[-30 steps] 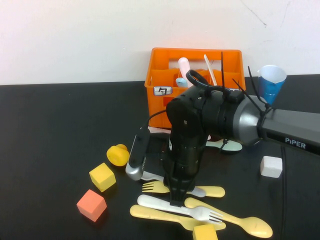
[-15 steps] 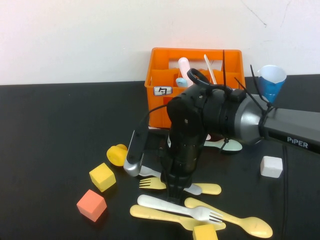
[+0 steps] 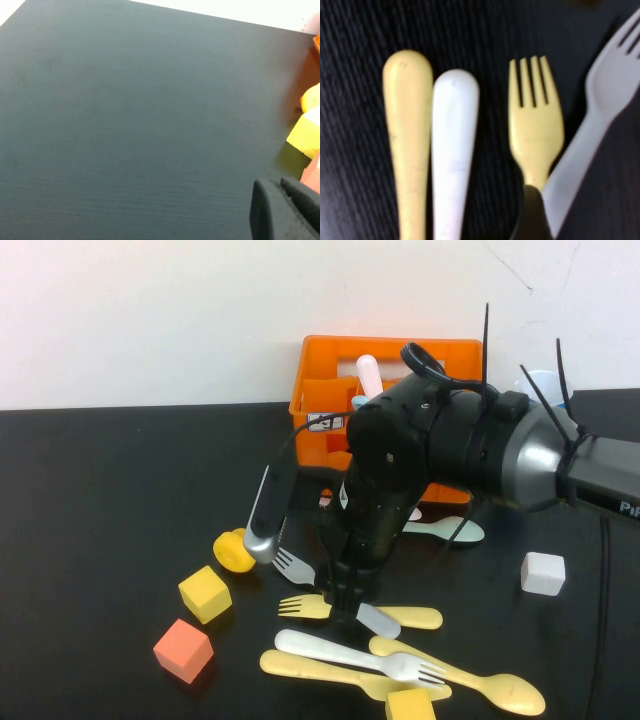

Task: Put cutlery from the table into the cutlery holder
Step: Pick up the fork

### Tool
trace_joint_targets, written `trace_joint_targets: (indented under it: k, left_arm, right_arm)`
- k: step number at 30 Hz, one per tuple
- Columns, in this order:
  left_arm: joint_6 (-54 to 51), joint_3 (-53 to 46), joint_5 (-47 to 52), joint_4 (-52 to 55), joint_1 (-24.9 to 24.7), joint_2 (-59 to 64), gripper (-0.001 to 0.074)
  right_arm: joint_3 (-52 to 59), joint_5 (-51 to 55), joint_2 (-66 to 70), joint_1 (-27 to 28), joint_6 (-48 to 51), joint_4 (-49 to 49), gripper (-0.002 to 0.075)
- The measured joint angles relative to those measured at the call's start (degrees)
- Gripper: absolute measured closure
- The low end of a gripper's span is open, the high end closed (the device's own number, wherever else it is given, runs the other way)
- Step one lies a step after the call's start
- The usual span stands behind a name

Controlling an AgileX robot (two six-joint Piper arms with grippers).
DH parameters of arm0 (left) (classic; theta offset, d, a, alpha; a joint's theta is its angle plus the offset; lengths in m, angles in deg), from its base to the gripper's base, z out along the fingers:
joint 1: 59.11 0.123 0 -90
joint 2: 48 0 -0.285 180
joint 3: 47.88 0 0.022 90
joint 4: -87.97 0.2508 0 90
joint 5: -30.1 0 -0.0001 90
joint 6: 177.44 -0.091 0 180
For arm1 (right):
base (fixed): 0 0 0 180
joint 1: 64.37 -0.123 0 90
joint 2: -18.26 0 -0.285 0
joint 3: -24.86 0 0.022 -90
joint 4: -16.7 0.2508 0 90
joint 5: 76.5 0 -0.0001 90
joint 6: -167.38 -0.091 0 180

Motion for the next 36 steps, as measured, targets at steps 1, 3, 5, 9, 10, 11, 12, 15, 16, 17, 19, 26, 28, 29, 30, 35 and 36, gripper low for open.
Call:
trace_joint_targets:
  k: [1, 3, 5, 9, 10, 11, 12, 15, 16, 17, 19, 26, 28, 29, 30, 35, 36]
  left_arm:
    - [0.0, 0.0, 0.0, 0.0, 0.0, 0.0, 0.0736]
    - [0.0, 0.0, 0.0, 0.0, 0.0, 0.0, 0.0736]
    - [0.0, 0.0, 0.0, 0.0, 0.0, 0.0, 0.0736]
    - [0.0, 0.0, 0.0, 0.0, 0.0, 0.0, 0.0736]
    - [0.0, 0.0, 0.0, 0.0, 0.0, 0.0, 0.0736]
    - [0.0, 0.0, 0.0, 0.0, 0.0, 0.0, 0.0736]
    - [0.0, 0.0, 0.0, 0.0, 0.0, 0.0, 0.0736]
    - [0.0, 0.0, 0.0, 0.0, 0.0, 0.0, 0.0736]
    - [0.0, 0.0, 0.0, 0.0, 0.0, 0.0, 0.0736]
    - [0.0, 0.0, 0.0, 0.0, 0.0, 0.0, 0.0736]
    - [0.0, 0.0, 0.0, 0.0, 0.0, 0.0, 0.0736]
    - [0.0, 0.0, 0.0, 0.0, 0.0, 0.0, 0.0736]
    - [0.11, 0.0, 0.0, 0.0, 0.0, 0.0, 0.0736]
    - [0.11, 0.0, 0.0, 0.0, 0.0, 0.0, 0.0736]
    - [0.11, 0.0, 0.0, 0.0, 0.0, 0.0, 0.0736]
    - [0.11, 0.0, 0.0, 0.0, 0.0, 0.0, 0.0736]
    - [0.11, 0.0, 0.0, 0.0, 0.0, 0.0, 0.0736]
  right_arm:
    - [0.0, -0.53, 0.0, 0.14, 0.0, 0.0, 0.0274]
    - [0.0, -1.37, 0.24, 0.25, 0.0, 0.0, 0.0272]
    - [0.0, -2.19, 0.51, 0.61, -0.24, 0.46, 0.0272]
    - [0.0, -4.34, 1.64, 0.99, -3.15, 0.79, 0.0272]
    - [0.0, -4.75, 1.89, 1.11, -3.9, 0.92, 0.0272]
    - [0.0, -4.91, 2.24, 1.11, -4.42, 1.01, 0.0272]
    - [0.0, -5.01, 2.46, 1.11, -4.67, 1.01, 0.0272]
    - [0.0, -5.31, 3.31, 1.11, -5.2, 1.39, 0.0272]
    - [0.0, -5.31, 3.6, 1.11, -5.32, 1.51, 0.0272]
    - [0.0, -5.44, 3.87, 1.11, -5.43, 1.51, 0.0271]
    - [-0.11, -5.69, 4.18, 1.11, -5.55, 1.64, 0.0272]
    - [-0.11, -6.22, 5.37, 1.12, -6.44, 2.03, 0.0359]
    - [-0.11, -6.33, 5.37, 1.12, -7.23, 2.15, 0.0412]
    - [-0.11, -6.33, 5.37, 1.12, -7.31, 2.37, 0.0432]
    - [-0.11, -6.47, 5.37, 1.12, -7.44, 2.37, 0.0455]
    - [-0.11, -6.63, 5.37, 1.12, -7.66, 2.77, 0.059]
    - [-0.11, -6.86, 5.24, 1.12, -7.8, 3.01, 0.0594]
